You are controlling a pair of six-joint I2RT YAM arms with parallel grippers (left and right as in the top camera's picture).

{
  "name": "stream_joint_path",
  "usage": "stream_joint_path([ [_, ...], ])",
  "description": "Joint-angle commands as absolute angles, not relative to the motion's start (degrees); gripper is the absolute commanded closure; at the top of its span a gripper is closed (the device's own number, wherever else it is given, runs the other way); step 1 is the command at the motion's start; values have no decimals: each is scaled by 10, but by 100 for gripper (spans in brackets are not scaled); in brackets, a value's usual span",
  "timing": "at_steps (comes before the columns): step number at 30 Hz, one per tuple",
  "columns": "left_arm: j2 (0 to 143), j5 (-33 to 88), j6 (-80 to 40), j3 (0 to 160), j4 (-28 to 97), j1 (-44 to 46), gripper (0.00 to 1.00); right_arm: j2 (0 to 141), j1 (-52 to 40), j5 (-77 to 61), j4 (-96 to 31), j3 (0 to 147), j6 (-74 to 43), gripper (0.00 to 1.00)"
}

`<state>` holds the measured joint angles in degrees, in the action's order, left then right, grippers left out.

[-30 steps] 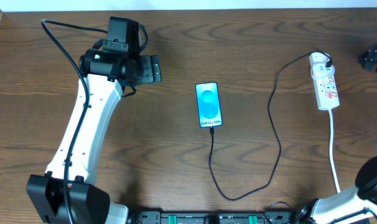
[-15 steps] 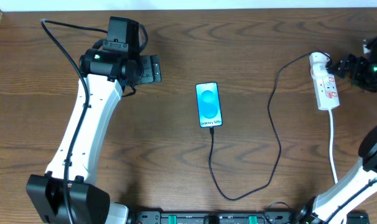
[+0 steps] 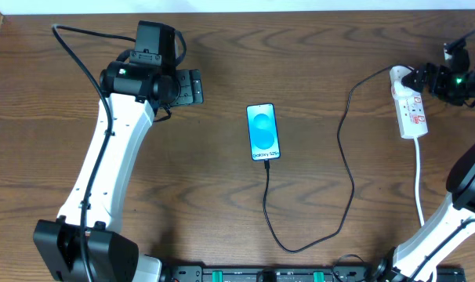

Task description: Plug charger to phone and switch on socket

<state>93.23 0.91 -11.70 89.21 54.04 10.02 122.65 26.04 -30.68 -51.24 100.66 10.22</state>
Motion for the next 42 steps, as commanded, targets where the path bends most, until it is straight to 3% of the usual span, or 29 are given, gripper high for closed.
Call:
stream_joint_path([
  [1,925,-1,-107,891,544,100,10,1230,248,-314,-495,988,109,1],
  [14,925,-1,-108,891,544,100,10,1230,245,-317,-420,898,81,1],
  [42,925,-1,-108,891,544,100,10,1230,229,-347,-401,890,22,1],
])
